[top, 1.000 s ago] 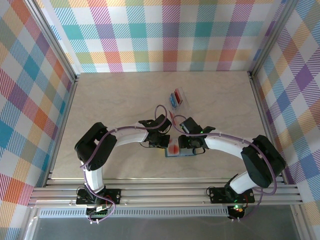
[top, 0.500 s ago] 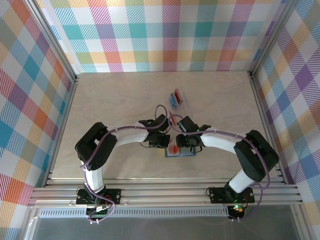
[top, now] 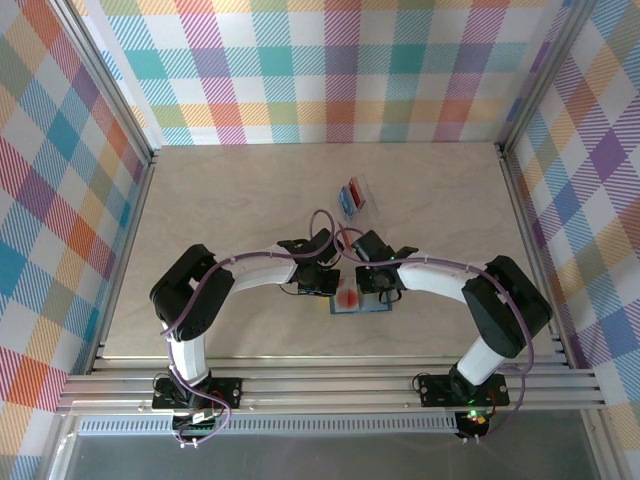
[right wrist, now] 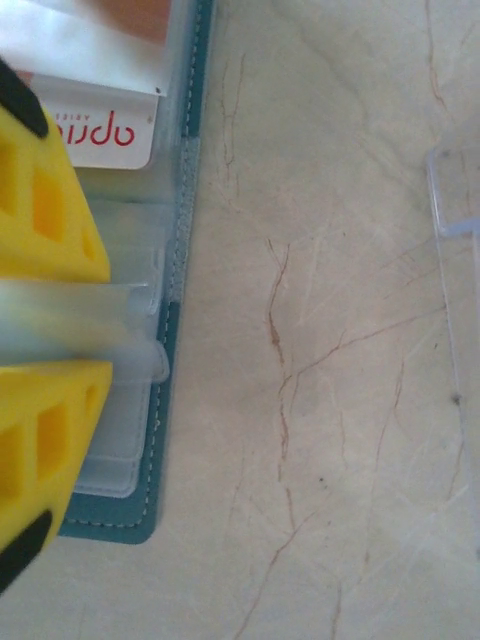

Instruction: Put the credit cards into the card holder

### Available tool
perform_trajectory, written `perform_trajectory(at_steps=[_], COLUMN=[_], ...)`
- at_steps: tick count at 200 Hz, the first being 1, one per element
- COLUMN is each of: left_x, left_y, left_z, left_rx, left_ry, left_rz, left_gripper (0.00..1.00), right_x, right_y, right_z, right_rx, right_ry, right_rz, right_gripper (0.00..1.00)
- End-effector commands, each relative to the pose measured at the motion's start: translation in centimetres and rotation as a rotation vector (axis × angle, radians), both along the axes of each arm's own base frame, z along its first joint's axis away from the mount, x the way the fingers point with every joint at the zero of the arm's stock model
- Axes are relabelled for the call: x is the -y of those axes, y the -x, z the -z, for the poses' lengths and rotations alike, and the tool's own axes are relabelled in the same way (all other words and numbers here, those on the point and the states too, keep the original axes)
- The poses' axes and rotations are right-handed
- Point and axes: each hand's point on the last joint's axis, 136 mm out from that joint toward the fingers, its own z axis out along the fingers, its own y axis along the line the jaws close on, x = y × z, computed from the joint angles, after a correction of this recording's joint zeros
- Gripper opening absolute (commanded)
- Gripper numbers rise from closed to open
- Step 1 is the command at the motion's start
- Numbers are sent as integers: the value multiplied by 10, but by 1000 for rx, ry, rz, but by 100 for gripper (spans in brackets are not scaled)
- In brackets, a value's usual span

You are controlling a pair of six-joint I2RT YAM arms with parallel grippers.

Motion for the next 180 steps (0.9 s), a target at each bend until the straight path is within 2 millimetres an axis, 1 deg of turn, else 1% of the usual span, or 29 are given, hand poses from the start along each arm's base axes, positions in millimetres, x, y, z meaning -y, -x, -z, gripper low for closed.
perform_trajectory(at_steps=[1,23,41,61,75,104,130,152,180], left_x=[-9,-9,-7,-7,-7,-6,-6,-5,-5], left_y=[32,32,32,33,33,33,34,33,34], left_z=[47,48,48,48,49,49,51,52,54], left_rx=[-141,-144,-146,-149,-153,-152,-157,-161,-168], left_ry=[-69,-69,-64,-61,-60,-58,-60,-56,-56], left_rz=[40,40,39,40,38,37,34,33,32], left_gripper=[7,7,7,7,7,7,7,7,6], right_x=[4,2,-1,-7,-15,-33,-46,-57,-68], right_y=[6,4,4,3,4,9,14,19,26], right_z=[3,-3,-8,-15,-21,-32,-39,-39,-36], right_rx=[-21,-5,3,17,20,15,6,-26,-80], right_ry=[25,9,-6,-39,-84,-187,-269,-317,-368], right_rz=[-5,-4,-12,-24,-40,-85,-128,-161,-190], right_gripper=[16,5,0,0,0,5,13,21,27])
